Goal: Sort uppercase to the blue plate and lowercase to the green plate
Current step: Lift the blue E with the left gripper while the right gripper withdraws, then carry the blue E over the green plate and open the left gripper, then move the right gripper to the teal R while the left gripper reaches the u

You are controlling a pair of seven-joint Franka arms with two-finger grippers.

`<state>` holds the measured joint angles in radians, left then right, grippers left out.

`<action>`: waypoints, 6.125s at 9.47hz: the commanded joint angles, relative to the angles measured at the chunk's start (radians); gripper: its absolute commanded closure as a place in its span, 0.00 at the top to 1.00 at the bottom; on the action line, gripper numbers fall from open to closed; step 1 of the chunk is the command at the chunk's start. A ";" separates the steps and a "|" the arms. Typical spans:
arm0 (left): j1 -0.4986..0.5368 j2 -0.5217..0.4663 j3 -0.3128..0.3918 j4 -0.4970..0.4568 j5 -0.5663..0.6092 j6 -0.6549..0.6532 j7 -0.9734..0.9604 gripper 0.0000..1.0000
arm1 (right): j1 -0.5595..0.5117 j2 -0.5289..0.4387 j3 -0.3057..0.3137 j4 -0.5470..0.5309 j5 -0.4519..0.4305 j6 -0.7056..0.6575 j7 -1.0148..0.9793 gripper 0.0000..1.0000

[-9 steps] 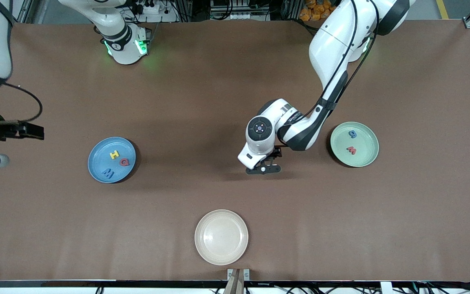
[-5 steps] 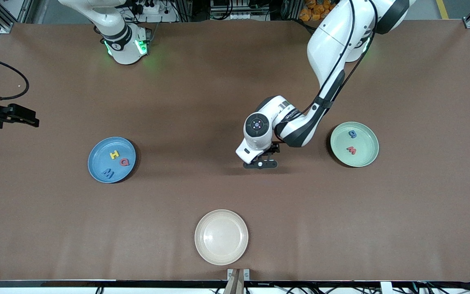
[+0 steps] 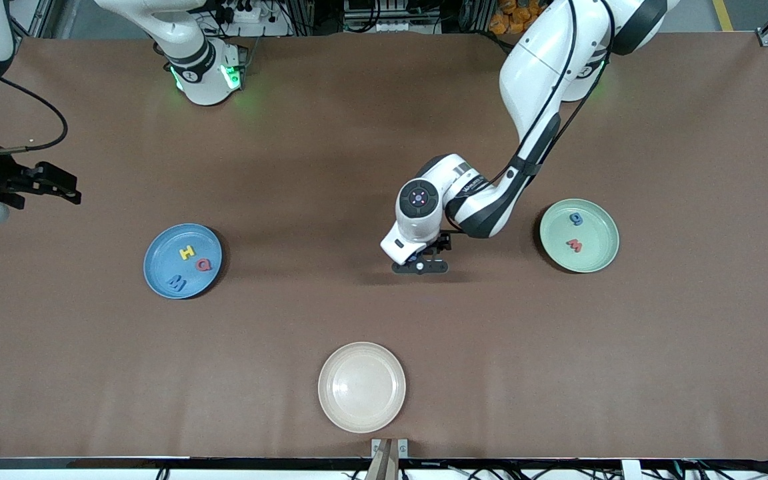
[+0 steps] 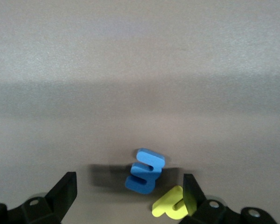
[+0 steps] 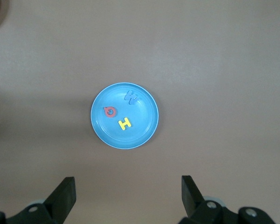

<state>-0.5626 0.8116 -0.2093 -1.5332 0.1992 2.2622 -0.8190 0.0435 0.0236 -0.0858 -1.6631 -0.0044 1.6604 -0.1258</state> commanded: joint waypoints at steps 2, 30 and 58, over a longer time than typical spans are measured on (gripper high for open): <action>0.007 -0.014 0.008 -0.016 0.000 0.022 0.023 1.00 | 0.025 -0.073 -0.017 -0.098 0.018 0.061 -0.015 1.00; 0.079 -0.093 0.011 -0.013 0.017 -0.025 0.013 0.00 | 0.029 -0.025 -0.012 -0.015 0.007 0.010 -0.005 1.00; 0.524 -0.410 0.010 -0.420 0.075 -0.317 0.722 1.00 | 0.967 0.686 0.029 0.181 0.169 0.446 0.616 1.00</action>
<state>-0.0430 0.4029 -0.1924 -1.9479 0.2340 1.9605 -0.1136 0.9877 0.6785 -0.0516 -1.5257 0.1421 2.0987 0.4157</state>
